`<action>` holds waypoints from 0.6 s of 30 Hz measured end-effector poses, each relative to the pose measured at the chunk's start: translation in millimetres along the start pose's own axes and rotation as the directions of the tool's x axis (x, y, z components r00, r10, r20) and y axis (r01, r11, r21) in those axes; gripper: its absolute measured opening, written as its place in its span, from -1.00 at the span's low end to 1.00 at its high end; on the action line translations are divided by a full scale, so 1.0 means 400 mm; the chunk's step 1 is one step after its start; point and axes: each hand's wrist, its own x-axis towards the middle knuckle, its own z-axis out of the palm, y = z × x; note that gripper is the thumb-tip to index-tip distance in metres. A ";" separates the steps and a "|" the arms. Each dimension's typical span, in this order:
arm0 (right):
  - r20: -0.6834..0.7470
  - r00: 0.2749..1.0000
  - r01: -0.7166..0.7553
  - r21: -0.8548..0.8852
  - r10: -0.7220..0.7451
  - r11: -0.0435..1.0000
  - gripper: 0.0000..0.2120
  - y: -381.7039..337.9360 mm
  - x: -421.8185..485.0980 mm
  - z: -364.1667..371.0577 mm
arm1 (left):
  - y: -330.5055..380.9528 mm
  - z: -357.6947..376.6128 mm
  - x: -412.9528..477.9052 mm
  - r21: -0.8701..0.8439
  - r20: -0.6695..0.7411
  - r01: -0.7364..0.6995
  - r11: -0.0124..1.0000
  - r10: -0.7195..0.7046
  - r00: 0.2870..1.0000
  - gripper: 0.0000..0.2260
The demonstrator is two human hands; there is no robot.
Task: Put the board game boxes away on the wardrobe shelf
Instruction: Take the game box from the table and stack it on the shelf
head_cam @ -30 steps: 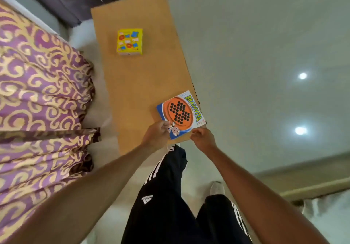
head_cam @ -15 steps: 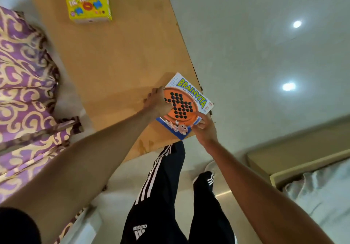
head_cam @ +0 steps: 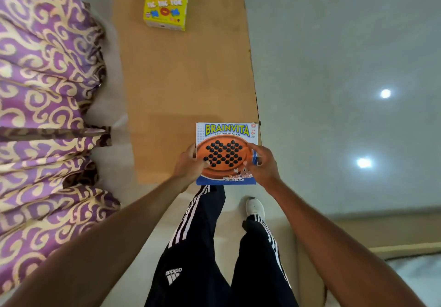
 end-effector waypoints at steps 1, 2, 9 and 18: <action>0.015 0.999 0.039 -0.005 -0.039 0.999 -0.52 -0.016 -0.023 -0.020 | 0.008 0.001 -0.043 -0.025 -0.033 -0.032 0.999 0.031 0.999 -0.57; 0.027 0.997 0.070 0.002 -0.070 0.998 -0.51 -0.029 -0.045 -0.038 | 0.003 0.003 -0.078 -0.037 -0.063 -0.052 0.998 0.050 0.997 -0.57; 0.158 0.920 0.369 -0.042 -0.358 0.929 -0.53 -0.149 -0.273 -0.176 | -0.037 0.060 -0.483 -0.188 -0.309 -0.297 0.936 0.231 0.923 -0.64; 0.532 0.733 0.583 -0.172 -0.423 0.794 -0.51 -0.154 -0.640 -0.179 | -0.371 0.236 -0.967 -0.378 -0.555 -0.354 0.856 0.096 0.826 -0.59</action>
